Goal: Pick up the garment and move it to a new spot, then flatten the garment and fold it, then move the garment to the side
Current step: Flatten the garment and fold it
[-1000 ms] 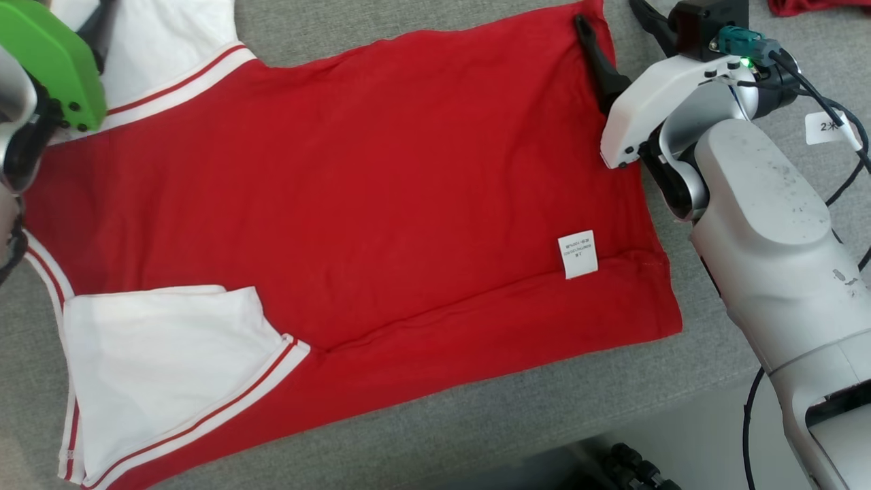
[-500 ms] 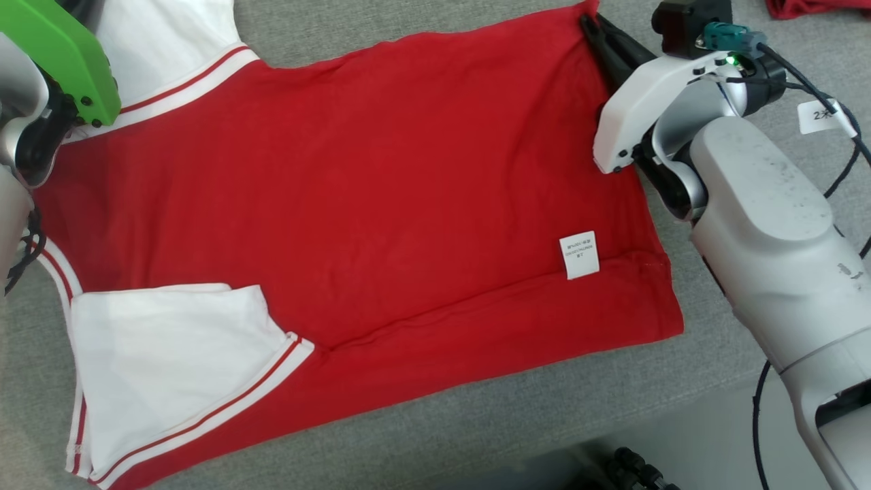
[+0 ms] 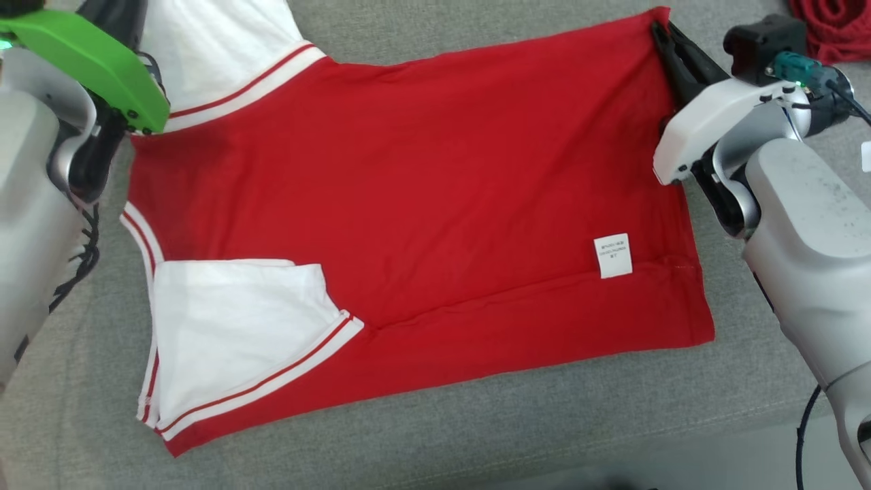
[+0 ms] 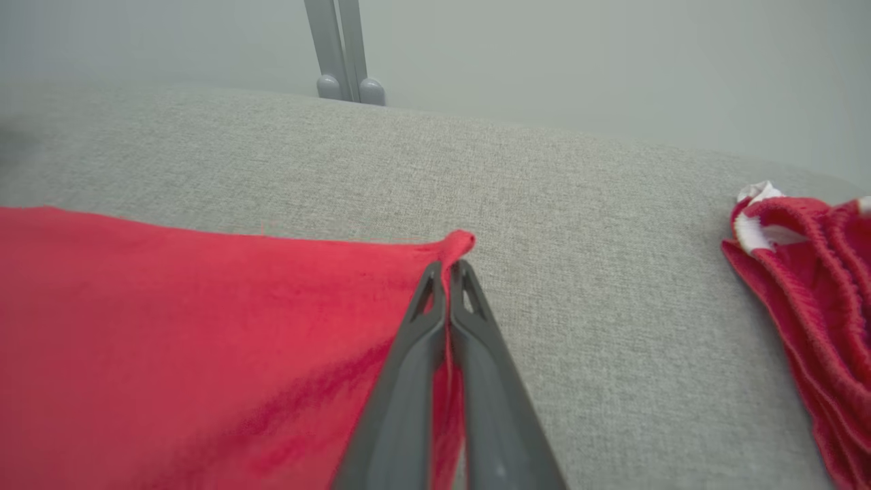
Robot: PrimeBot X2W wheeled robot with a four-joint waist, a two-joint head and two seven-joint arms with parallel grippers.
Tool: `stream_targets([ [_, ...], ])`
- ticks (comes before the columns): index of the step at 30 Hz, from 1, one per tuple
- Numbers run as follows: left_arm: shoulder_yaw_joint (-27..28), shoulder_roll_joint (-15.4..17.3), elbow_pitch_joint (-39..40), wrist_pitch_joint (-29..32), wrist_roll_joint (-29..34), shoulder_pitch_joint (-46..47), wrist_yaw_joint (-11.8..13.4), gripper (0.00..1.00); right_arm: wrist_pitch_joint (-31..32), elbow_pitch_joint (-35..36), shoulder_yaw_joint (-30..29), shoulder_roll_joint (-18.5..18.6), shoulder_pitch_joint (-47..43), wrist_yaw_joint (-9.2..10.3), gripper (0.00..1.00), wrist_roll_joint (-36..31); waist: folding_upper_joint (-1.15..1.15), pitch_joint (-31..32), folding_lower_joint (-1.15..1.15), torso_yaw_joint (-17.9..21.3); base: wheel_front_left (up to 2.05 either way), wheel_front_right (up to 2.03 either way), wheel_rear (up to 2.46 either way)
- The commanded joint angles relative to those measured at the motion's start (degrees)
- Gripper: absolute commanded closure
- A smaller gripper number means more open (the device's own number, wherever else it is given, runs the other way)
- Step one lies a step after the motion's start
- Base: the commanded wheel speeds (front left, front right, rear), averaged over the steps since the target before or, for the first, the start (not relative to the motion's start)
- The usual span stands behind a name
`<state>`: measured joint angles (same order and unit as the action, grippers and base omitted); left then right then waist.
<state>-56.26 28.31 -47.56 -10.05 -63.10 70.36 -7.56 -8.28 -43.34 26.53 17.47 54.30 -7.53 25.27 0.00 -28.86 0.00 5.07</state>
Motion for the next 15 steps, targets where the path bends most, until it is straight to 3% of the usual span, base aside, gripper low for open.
stream_targets([
  [1,-0.3,0.7,1.1,-1.2,-0.6,-1.4,0.1,1.0,-0.7,0.0,-0.3,0.7,-1.4,0.08,1.0,0.4,0.0,2.9,0.0,-3.0,0.0,0.0,0.0],
  [10,0.8,1.8,10.2,-5.1,-1.5,-10.5,0.1,1.0,-4.4,2.0,-2.8,3.6,-8.6,0.08,1.0,0.3,0.0,6.8,0.0,-6.0,0.0,0.0,0.0],
  [15,6.4,1.8,18.0,-5.2,3.0,-19.7,1.9,1.0,-5.8,4.4,-5.0,3.6,-13.7,0.08,1.0,-0.5,0.0,8.4,0.0,-6.5,0.0,0.0,0.0],
])
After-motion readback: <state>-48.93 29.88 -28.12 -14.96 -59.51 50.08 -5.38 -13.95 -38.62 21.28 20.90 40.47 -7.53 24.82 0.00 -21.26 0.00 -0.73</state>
